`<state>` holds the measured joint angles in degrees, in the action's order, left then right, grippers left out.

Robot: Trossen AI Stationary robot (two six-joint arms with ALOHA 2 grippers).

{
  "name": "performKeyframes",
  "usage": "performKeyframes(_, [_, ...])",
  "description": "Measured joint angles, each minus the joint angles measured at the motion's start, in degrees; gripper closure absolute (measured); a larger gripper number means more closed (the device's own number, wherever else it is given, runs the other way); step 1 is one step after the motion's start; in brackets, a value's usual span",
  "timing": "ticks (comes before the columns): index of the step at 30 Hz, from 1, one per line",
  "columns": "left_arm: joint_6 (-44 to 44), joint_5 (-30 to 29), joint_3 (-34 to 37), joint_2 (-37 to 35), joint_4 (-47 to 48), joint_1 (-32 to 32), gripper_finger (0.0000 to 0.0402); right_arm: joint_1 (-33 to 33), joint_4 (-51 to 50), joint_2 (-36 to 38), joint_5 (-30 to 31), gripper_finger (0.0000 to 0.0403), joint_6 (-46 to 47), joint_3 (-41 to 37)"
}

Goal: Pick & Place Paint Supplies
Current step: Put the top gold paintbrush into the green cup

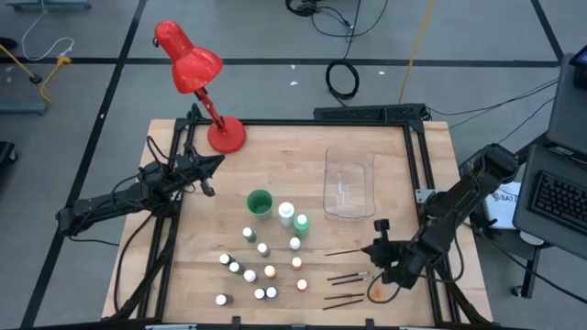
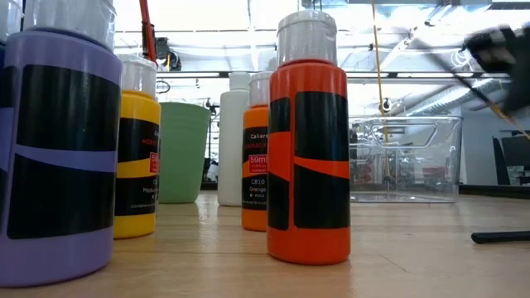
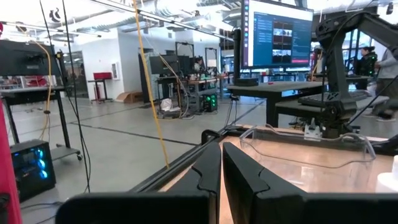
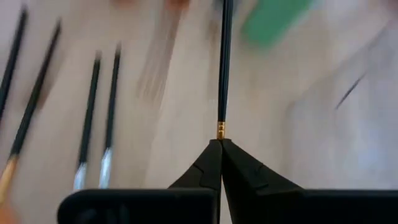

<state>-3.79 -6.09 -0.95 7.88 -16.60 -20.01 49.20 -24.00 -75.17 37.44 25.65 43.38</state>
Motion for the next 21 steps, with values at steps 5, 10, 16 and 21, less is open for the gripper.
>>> performKeyframes(5, [1.2,0.0,0.0,0.0,0.0,0.0,0.038,-6.8,19.2,3.7,0.4,0.0402,-21.0,-1.2])
performKeyframes(10, [1.1,0.0,0.0,0.0,-0.4,0.0,0.038,-16.7,38.1,4.7,-11.8,0.0402,-34.2,-2.1])
performKeyframes(16, [1.1,0.0,0.0,0.0,-0.4,0.0,0.038,-31.2,49.8,3.5,-34.3,0.0402,-35.2,-2.1])
performKeyframes(21, [1.1,0.0,0.0,0.0,-0.4,0.0,0.038,-40.4,49.9,2.2,-42.6,0.0402,-34.0,0.3])
